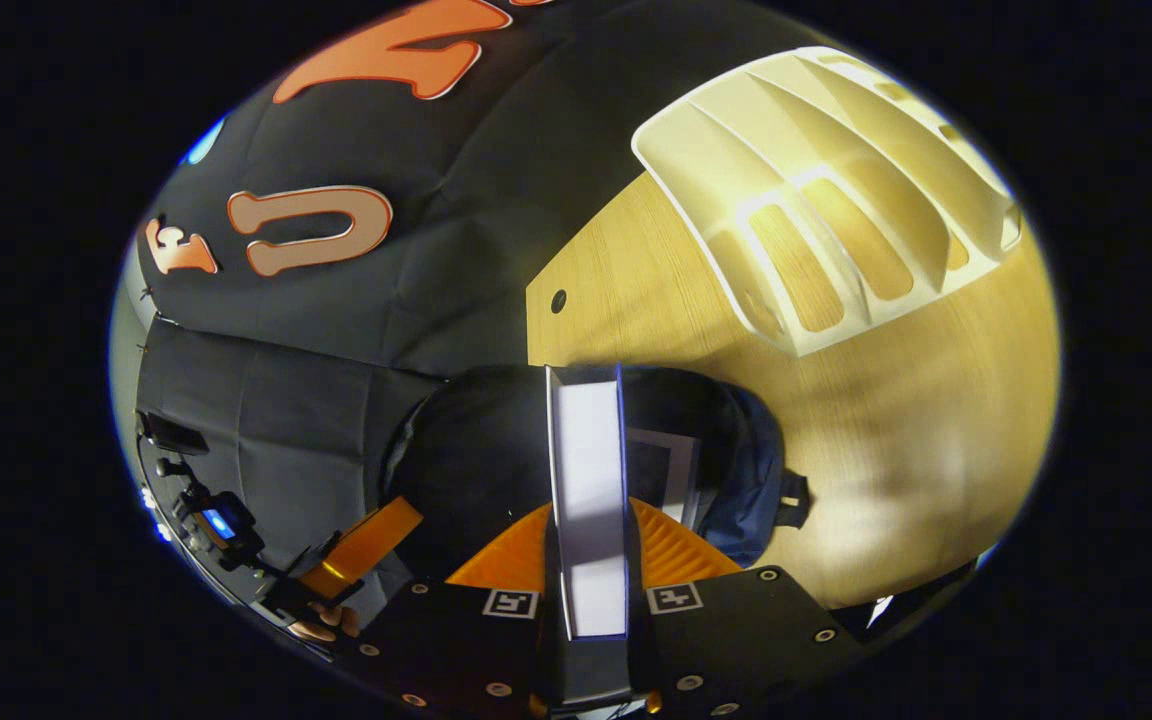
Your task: Open the schoolbag, grab two books from the bookshelf and put them into the schoolbag.
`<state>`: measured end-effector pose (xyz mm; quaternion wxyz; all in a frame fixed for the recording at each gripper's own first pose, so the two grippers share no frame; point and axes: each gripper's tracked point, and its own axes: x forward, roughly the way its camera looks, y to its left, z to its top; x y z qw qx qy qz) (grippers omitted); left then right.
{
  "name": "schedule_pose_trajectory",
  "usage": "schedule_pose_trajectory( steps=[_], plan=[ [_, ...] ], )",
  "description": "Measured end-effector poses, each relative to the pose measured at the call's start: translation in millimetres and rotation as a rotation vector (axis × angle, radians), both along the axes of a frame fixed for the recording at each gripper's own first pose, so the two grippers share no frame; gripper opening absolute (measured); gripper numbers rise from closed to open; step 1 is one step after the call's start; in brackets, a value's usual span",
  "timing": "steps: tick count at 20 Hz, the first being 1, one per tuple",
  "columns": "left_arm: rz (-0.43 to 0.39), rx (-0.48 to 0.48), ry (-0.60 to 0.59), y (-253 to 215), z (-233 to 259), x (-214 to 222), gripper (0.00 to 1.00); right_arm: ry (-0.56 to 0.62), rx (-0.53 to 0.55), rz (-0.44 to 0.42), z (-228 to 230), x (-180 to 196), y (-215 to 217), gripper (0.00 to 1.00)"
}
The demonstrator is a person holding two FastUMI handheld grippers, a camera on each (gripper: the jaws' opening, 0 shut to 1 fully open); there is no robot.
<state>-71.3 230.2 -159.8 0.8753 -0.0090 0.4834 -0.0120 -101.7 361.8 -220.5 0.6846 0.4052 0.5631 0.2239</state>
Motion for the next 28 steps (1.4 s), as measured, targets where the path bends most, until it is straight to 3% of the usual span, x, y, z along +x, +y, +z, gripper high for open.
schedule_pose_trajectory(
  steps=[3, 9, 19, 20, 21, 24, 25, 26, 28],
  plan=[
    [-0.028, -0.008, 0.001, -8.1, 0.3, 0.8, 0.0, 0.022, 0.01, -0.006, -18.5, -15.2, 22.5, 0.25],
    [-0.095, -0.027, 0.003, -22.4, -5.4, -6.9, 0.01, -0.011, 0.057, -0.059, -28.6, -11.7, 54.2, 0.25],
    [-0.212, 0.013, 0.01, -46.7, -10.8, -12.8, 0.01, -0.011, 0.037, -0.017, -60.0, -9.1, 104.8, 0.25],
    [-0.21, 0.015, 0.006, -44.3, -12.1, -11.9, 0.01, 0.002, 0.043, -0.012, -61.8, -7.2, 109.8, 0.36],
    [-0.19, 0.01, 0.009, -39.8, -12.5, -9.6, 0.01, 0.033, 0.049, 0.006, -64.3, -10.5, 113.0, 0.26],
    [-0.161, 0.023, -0.003, -27.8, -11.9, -7.5, 0.01, 0.094, -0.015, 0.077, -65.7, -18.6, 107.6, 0.35],
    [-0.156, 0.041, -0.008, -20.7, -14.5, -2.9, 0.01, 0.073, -0.071, 0.098, -67.1, -15.5, 100.2, 0.42],
    [-0.147, 0.05, -0.007, -16.8, -14.1, -4.7, 0.01, 0.028, -0.116, 0.119, -67.8, -9.5, 92.8, 0.44],
    [-0.123, 0.044, -0.003, -14.3, -19.2, -5.4, 0.01, -0.022, -0.116, 0.149, -49.6, -10.2, 83.6, 0.51]
  ],
)
